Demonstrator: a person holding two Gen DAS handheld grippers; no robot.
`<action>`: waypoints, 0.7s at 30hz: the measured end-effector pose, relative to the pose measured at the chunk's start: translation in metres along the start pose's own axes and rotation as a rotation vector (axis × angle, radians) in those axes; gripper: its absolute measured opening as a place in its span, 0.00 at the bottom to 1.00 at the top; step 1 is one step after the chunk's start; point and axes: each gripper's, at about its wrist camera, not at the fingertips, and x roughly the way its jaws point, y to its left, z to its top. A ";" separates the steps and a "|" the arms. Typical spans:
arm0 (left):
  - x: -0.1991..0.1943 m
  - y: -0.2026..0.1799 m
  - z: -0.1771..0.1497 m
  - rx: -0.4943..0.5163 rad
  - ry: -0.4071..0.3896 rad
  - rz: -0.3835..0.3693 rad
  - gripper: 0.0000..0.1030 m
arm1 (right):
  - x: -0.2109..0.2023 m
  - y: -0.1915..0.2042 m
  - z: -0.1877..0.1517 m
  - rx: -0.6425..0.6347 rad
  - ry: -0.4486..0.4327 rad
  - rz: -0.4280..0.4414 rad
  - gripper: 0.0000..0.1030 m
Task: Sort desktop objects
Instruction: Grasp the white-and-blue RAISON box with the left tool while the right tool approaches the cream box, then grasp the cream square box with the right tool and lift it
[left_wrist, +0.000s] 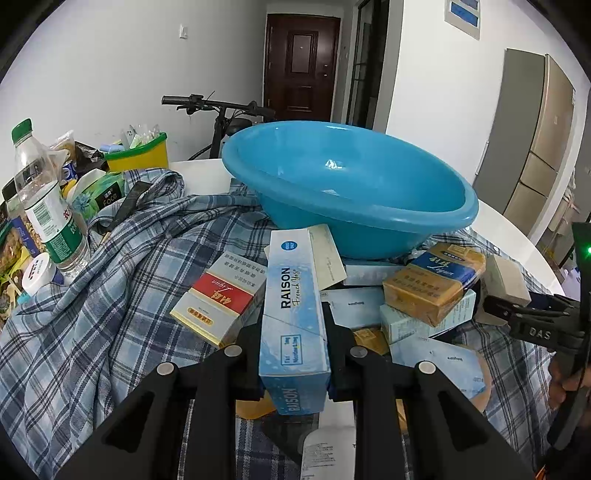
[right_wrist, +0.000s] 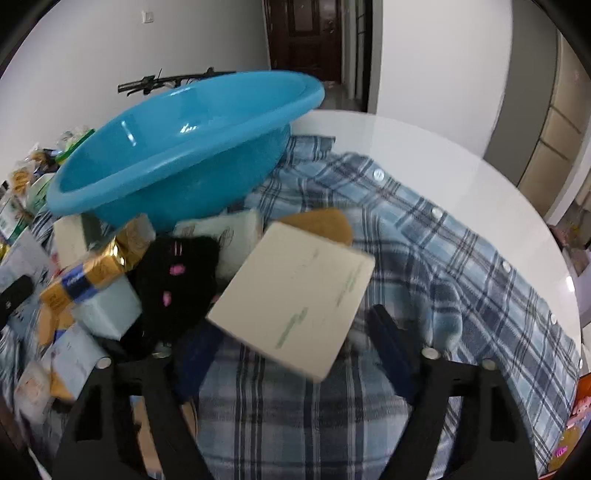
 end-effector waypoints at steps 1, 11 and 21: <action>0.000 0.000 0.000 0.001 -0.001 0.000 0.23 | -0.003 -0.003 -0.003 -0.005 -0.001 -0.010 0.74; -0.004 -0.006 0.004 0.008 -0.010 -0.006 0.23 | -0.001 -0.017 0.000 0.055 -0.015 0.061 0.73; 0.000 -0.005 0.002 0.003 0.007 -0.004 0.23 | 0.031 -0.003 0.018 0.013 0.015 -0.062 0.74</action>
